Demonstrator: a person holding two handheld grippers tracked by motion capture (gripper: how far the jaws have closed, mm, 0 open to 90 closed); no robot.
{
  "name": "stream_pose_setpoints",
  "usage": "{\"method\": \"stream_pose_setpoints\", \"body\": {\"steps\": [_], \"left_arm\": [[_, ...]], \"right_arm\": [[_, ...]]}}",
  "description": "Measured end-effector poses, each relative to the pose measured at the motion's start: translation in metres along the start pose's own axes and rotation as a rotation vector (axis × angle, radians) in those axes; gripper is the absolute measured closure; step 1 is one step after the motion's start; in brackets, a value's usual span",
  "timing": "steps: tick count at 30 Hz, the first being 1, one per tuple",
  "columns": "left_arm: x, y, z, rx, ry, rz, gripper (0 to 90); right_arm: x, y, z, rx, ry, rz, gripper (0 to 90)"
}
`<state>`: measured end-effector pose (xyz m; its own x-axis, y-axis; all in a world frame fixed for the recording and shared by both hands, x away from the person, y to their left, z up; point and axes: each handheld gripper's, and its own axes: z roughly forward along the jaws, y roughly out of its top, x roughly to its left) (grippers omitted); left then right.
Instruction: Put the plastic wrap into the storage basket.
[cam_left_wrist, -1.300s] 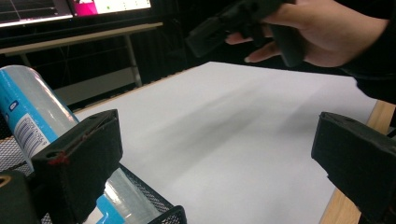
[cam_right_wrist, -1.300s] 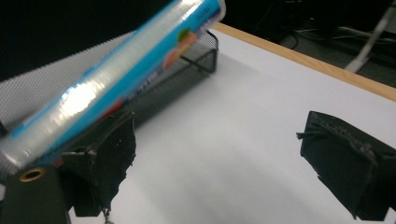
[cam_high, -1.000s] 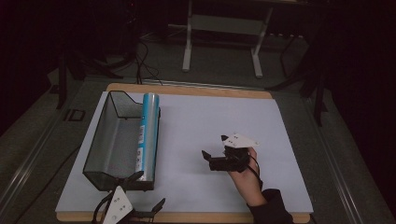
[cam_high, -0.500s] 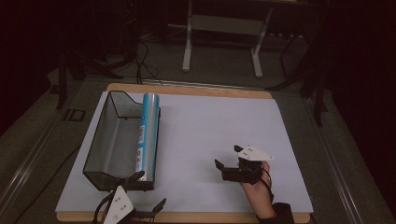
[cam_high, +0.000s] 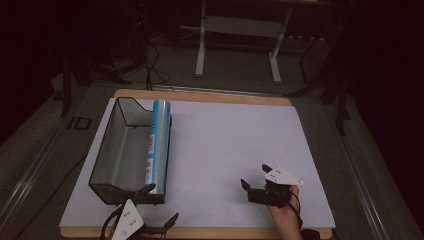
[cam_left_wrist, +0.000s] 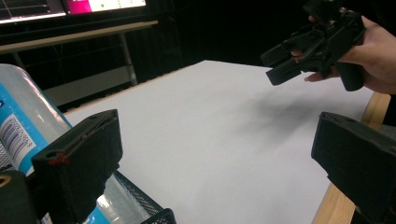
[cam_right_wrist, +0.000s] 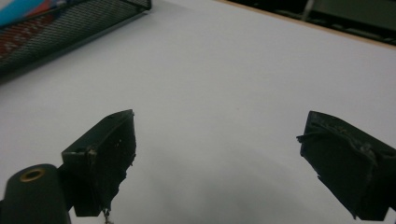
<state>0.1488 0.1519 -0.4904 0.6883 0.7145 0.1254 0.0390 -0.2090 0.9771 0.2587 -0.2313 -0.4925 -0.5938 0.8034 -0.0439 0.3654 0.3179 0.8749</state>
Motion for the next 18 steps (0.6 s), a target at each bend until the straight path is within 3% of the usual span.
{"method": "stream_pose_setpoints", "body": {"steps": [6,18], "left_arm": [[-0.0009,-0.0006,0.0006,0.003,-0.003,0.002,2.4],[-0.002,-0.0014,0.002,0.01,-0.007,0.008,2.4]], "right_arm": [[-0.0054,-0.008,-0.0026,0.0,-0.034,0.004,10.3],[-0.0061,-0.0113,0.0033,0.018,-0.016,-0.006,10.3]]}}
